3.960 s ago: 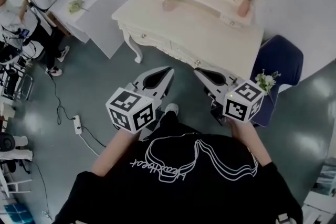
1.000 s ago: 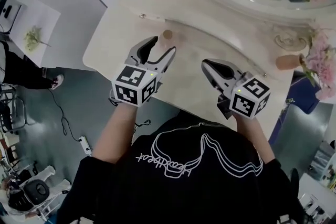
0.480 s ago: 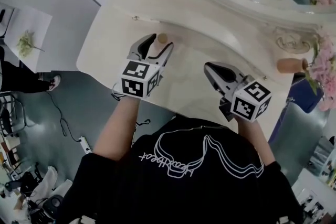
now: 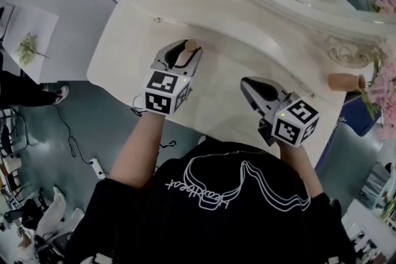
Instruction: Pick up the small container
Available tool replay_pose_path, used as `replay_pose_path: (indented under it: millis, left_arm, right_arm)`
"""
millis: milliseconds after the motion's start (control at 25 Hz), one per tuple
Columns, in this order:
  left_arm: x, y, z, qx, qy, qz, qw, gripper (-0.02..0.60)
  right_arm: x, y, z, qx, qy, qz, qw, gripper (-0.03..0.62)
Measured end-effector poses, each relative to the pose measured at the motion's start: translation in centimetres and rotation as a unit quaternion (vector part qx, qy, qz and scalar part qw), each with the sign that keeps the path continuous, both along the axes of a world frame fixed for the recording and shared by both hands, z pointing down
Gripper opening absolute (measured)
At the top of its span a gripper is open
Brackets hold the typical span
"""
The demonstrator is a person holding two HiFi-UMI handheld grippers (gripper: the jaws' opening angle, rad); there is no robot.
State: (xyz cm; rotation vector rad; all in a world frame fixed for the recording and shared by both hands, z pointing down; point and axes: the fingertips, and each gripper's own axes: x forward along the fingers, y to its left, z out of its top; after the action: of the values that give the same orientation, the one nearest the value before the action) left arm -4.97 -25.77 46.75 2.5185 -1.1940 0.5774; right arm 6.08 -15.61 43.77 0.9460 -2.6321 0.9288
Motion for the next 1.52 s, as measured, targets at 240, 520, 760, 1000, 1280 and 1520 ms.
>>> replay_pose_path:
  millis: [240, 520, 760, 1000, 1280, 1520]
  left_arm:
    - [0.0, 0.0, 0.1, 0.007, -0.008, -0.004, 0.9999, 0.147]
    - [0.0, -0.1, 0.1, 0.008, -0.011, -0.016, 0.9998, 0.144]
    - [-0.2, 0.1, 0.0, 0.001, -0.012, -0.025, 0.9996, 0.143]
    - [-0.4, 1.0, -1.6, -0.002, -0.003, -0.027, 0.9996, 0.143]
    - [-0.3, 4.2, -4.9, 0.009, 0.004, -0.009, 0.9999, 0.143]
    - [0.2, 8.9, -7.7, 0.01, 0.018, 0.015, 0.9997, 0.143]
  right_arm:
    - [0.4, 0.0, 0.3, -0.004, 0.0, 0.0, 1.0, 0.008]
    - [0.7, 0.2, 0.4, -0.007, -0.002, 0.001, 1.0, 0.007]
    - [0.8, 0.3, 0.0, -0.003, -0.003, 0.004, 1.0, 0.006]
    - [0.7, 0.6, -0.5, 0.003, -0.008, 0.008, 1.0, 0.006]
    - [-0.1, 1.8, -2.3, 0.021, -0.012, 0.004, 1.0, 0.006]
    - [-1.2, 3.4, -4.3, 0.045, -0.017, -0.001, 0.999, 0.006]
